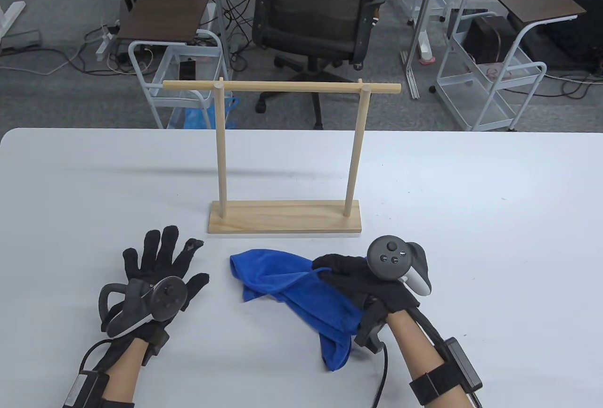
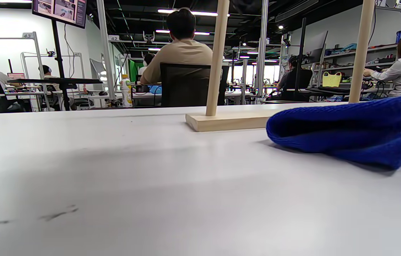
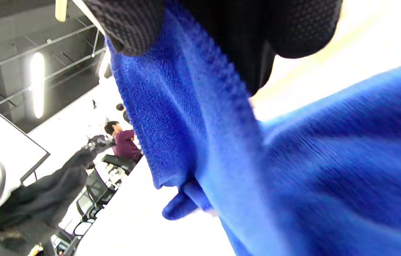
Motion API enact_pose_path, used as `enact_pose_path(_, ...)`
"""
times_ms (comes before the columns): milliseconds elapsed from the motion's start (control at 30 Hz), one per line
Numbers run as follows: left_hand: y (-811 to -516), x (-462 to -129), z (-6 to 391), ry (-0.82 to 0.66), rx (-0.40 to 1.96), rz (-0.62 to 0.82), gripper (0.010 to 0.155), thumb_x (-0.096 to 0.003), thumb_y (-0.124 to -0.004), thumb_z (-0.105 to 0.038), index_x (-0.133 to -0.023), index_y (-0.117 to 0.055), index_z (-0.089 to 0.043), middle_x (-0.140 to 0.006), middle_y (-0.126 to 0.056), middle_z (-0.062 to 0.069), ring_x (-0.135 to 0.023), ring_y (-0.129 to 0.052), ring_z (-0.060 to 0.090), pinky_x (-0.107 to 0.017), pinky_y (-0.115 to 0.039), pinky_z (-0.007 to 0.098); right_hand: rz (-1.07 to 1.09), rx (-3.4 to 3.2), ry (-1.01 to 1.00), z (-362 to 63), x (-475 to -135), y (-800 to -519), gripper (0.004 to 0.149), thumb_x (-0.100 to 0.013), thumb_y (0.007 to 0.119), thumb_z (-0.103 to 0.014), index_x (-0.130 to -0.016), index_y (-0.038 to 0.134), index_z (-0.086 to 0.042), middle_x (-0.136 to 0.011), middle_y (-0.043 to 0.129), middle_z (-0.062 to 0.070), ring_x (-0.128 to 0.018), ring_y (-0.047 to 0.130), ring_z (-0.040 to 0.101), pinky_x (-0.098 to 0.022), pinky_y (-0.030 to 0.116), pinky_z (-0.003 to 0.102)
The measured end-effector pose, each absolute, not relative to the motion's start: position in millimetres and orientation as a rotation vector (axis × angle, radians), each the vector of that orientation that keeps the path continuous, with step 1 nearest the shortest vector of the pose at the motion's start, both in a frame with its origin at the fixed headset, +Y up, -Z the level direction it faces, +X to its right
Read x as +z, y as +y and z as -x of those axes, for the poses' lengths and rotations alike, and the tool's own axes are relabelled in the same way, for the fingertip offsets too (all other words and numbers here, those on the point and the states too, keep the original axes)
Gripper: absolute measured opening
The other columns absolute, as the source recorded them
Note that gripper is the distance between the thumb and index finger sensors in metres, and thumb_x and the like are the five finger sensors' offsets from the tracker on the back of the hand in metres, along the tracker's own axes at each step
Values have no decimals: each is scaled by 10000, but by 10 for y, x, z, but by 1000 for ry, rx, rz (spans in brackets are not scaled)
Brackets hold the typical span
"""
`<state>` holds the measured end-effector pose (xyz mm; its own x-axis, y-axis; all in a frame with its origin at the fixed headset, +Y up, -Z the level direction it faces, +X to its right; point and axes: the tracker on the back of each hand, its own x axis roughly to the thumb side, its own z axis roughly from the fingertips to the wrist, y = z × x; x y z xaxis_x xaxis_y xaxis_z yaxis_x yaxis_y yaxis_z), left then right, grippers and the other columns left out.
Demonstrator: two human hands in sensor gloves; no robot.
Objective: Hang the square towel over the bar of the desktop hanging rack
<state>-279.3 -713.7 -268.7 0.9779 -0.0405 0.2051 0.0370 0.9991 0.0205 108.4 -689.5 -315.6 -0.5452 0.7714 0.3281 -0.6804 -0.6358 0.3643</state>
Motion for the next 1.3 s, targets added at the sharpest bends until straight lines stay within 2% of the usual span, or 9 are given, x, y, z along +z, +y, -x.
enact_pose_path(367, -7127, -2690, 2814, -203, -24, -22, 801, -560, -400, -692, -1259, -313, -311, -1332, -192, 169, -1181, -230, 484, -790, -256, 757, -501, 2228, -41, -1093, -3240, -6197, 405, -577, 743, -346, -925, 779, -141, -675, 949, 88, -502, 970, 242, -424, 795, 388)
enact_pose_path(767, -7129, -2694, 2832, -200, -17, -10, 797, -561, -399, -689, -1258, -316, -312, -1331, -196, 173, -1180, -233, 485, -790, -258, 758, -531, 2302, -258, -1014, -3407, -5282, 402, -574, 761, -367, -898, 807, -133, -558, 956, 45, -383, 959, 175, -355, 802, 349)
enact_pose_path(1300, -7148, -2700, 2794, -216, -23, 11, 800, -559, -398, -690, -1258, -308, -312, -1331, -195, 169, -1182, -237, 483, -791, -264, 758, -605, 2369, -349, -875, -3463, -4562, 401, -569, 774, -385, -870, 832, -126, -474, 953, 12, -295, 939, 128, -296, 802, 319)
